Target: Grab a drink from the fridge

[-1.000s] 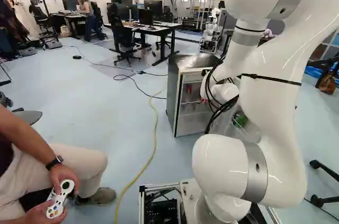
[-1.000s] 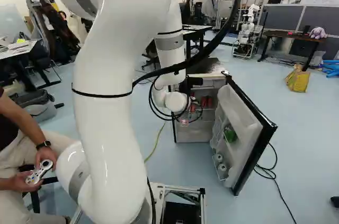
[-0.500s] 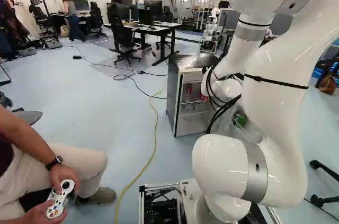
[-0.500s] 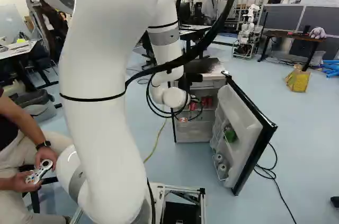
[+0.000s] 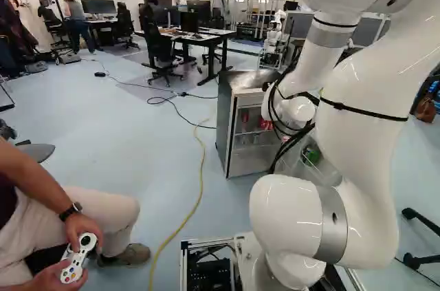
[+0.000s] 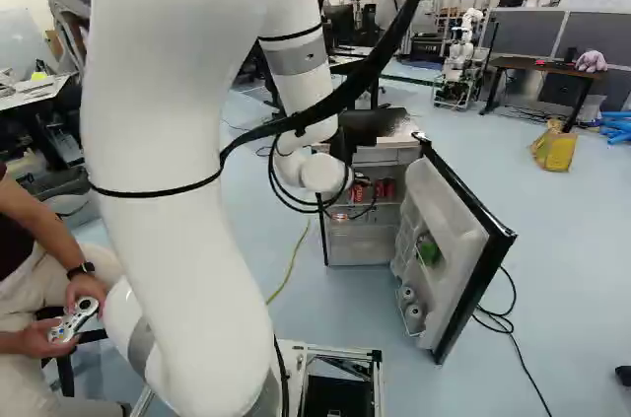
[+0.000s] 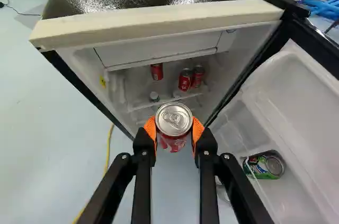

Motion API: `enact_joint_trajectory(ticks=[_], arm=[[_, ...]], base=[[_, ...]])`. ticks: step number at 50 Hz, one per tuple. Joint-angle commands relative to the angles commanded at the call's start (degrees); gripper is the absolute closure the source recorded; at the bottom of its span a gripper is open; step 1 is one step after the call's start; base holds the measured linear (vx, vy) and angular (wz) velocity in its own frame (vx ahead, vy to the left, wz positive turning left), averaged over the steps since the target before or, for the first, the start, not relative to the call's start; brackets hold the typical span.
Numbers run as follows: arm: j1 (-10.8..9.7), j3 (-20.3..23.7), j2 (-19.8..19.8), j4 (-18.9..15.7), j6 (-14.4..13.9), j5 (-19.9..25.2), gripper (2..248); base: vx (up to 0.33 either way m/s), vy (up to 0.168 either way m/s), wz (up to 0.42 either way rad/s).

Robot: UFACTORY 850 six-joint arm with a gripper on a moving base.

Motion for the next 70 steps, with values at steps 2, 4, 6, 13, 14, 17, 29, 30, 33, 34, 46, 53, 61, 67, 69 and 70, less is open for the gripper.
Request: enact_joint_trajectory(ticks=[2,4,6,13,14,17,29,30,33,34,46,53,61,67,69,70], arm=[[0.03,0.03,0.31,0.00,0.00,-0.29,163],[0.06,0.05,0.62,0.00,0.00,-0.58,163],[0.08,0.07,0.93,0.00,0.00,-0.86,163],[0.18,0.14,2.01,0.00,0.00,-1.85,163],[0.19,0.15,2.17,0.00,0.00,-1.97,163],[0.23,0.17,2.63,0.00,0.00,-2.34,163],[0.40,0.24,4.42,0.00,0.00,-3.46,163],[0.41,0.24,4.57,0.00,0.00,-3.55,163],[0.45,0.24,5.02,0.00,0.00,-3.84,163],[0.47,0.24,5.16,0.00,0.00,-3.95,163],[0.63,0.23,6.89,0.00,0.00,-5.57,163],[0.72,0.20,7.88,0.00,0.00,-6.60,163],[0.84,0.12,8.98,0.00,0.00,-7.79,163],[0.94,-0.01,9.74,0.00,0.00,-8.68,163],[0.97,-0.07,10.00,0.00,0.00,-9.01,163],[0.99,-0.10,10.10,0.00,0.00,-9.13,163]], base=[[0.000,0.000,0.000],[0.000,0.000,0.000],[0.000,0.000,0.000],[0.000,0.000,0.000],[0.000,0.000,0.000],[0.000,0.000,0.000],[0.000,0.000,0.000],[0.000,0.000,0.000],[0.000,0.000,0.000],[0.000,0.000,0.000],[0.000,0.000,0.000],[0.000,0.000,0.000],[0.000,0.000,0.000],[0.000,0.000,0.000],[0.000,0.000,0.000],[0.000,0.000,0.000]])
